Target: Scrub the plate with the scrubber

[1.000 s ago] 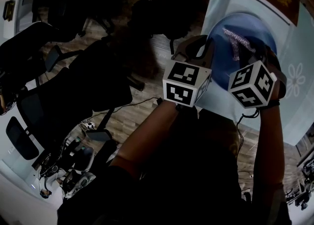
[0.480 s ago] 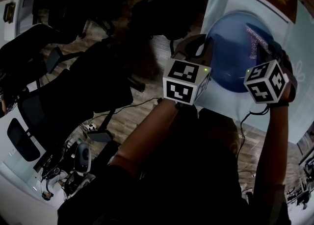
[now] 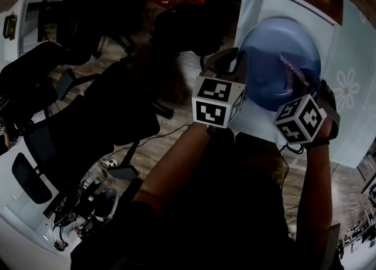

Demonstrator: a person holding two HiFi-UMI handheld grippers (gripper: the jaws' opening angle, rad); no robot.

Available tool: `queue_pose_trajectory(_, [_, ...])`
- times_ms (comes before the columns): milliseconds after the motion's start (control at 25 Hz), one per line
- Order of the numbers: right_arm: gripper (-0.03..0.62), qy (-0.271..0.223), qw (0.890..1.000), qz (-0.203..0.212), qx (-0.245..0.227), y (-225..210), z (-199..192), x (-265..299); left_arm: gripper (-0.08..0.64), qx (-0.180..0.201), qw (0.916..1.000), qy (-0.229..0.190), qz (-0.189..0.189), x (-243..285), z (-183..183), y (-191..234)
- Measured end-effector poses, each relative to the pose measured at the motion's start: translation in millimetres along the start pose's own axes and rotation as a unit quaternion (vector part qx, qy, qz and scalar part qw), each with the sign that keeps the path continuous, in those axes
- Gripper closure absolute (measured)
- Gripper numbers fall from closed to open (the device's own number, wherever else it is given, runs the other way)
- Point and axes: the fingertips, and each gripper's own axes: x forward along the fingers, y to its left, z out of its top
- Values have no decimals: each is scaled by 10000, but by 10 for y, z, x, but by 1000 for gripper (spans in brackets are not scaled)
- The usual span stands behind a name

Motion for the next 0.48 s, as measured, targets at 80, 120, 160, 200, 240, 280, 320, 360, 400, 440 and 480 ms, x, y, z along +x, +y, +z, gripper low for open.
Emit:
queue_pose_trajectory(80, [509, -39, 9999, 105, -8, 115, 26, -53, 520, 22, 10000, 13, 6, 3, 10, -7])
queue_pose_trajectory(120, [509, -85, 9998, 186, -14, 182, 55, -79, 520, 39, 10000, 19, 8, 3, 15, -10])
queue_pose_trajectory(160, [509, -158, 9995, 285, -13, 253, 95, -104, 518, 62, 10000, 21, 10, 3, 22, -11])
queue_pose_trajectory(200, [509, -255, 9989, 388, 0, 326, 145, -127, 518, 93, 10000, 16, 10, 1, 32, -12])
queue_pose_trajectory(240, [509, -363, 9982, 473, 15, 394, 201, -147, 518, 130, 9999, 1, 13, -3, 47, -10])
queue_pose_trajectory(280, [509, -464, 9975, 525, 13, 448, 253, -163, 518, 167, 9999, -25, 20, -10, 68, -3])
queue_pose_trajectory(320, [509, -541, 9970, 549, -8, 485, 294, -177, 512, 199, 9998, -56, 26, -18, 94, 5])
queue_pose_trajectory(360, [509, -593, 9966, 566, -21, 505, 322, -188, 508, 223, 9997, -86, 28, -26, 123, 14])
queue_pose_trajectory(400, [509, -631, 9963, 591, -2, 512, 340, -195, 501, 239, 9996, -113, 32, -35, 157, 28])
queue_pose_trajectory(440, [509, -661, 9958, 627, 51, 513, 352, -200, 495, 252, 9996, -133, 42, -47, 193, 47])
queue_pose_trajectory(480, [509, -688, 9954, 663, 122, 509, 360, -206, 494, 268, 9995, -146, 58, -64, 230, 69])
